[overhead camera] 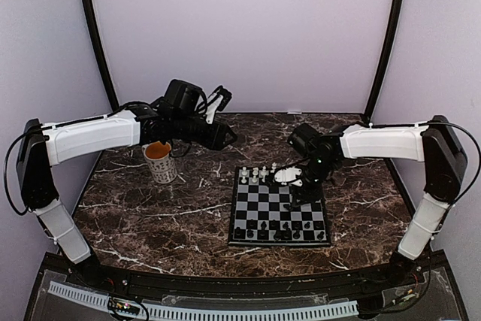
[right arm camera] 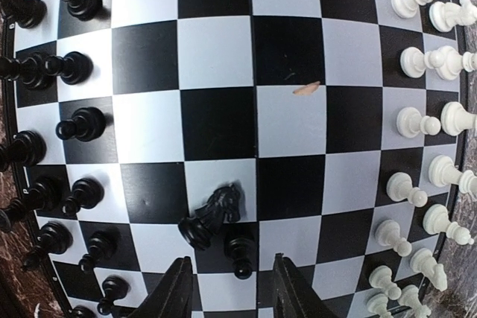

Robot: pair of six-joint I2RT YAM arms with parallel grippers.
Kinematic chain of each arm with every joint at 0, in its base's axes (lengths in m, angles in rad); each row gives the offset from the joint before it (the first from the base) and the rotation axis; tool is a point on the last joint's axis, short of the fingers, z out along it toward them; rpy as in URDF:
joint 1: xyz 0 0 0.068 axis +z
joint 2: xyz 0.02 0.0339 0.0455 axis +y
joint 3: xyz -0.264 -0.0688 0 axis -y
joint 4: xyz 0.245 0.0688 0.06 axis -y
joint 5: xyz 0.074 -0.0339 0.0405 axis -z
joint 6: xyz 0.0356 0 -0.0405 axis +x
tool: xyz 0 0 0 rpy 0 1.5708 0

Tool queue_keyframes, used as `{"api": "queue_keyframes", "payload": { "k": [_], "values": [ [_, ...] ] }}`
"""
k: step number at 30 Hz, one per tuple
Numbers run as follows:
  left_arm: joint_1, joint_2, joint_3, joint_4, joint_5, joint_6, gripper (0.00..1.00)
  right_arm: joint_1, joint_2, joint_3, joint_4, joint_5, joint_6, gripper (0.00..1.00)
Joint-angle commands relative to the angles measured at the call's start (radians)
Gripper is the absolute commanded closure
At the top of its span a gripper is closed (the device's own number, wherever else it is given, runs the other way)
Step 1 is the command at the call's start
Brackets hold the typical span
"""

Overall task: Set up the chess pieces on the board
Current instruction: Pick up the pawn from the chessboard.

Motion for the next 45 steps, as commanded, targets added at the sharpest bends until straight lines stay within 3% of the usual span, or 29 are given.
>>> {"api": "queue_keyframes", "payload": {
  "k": [1, 17, 28, 36, 45],
  "values": [
    [0.002, -0.027, -0.005, 0.007, 0.021, -0.009, 0.55, -0.015, 0.004, -0.009, 0.047, 0.023, -0.017, 0.62],
    [0.003, -0.013, 0.003, -0.004, 0.026, -0.004, 0.55, -0.030, 0.043, -0.001, 0.035, 0.001, -0.020, 0.72],
    [0.002, -0.012, 0.012, -0.013, 0.031, -0.003, 0.55, -0.033, 0.049, 0.031, -0.012, -0.016, -0.026, 0.87],
    [0.003, -0.023, 0.013, -0.016, 0.018, 0.003, 0.54, -0.018, 0.029, 0.106, -0.052, -0.018, -0.016, 0.88],
    [0.004, -0.055, 0.000, -0.006, -0.064, 0.005, 0.54, 0.090, 0.059, 0.253, -0.086, -0.027, 0.001, 0.88]
  ]
}}
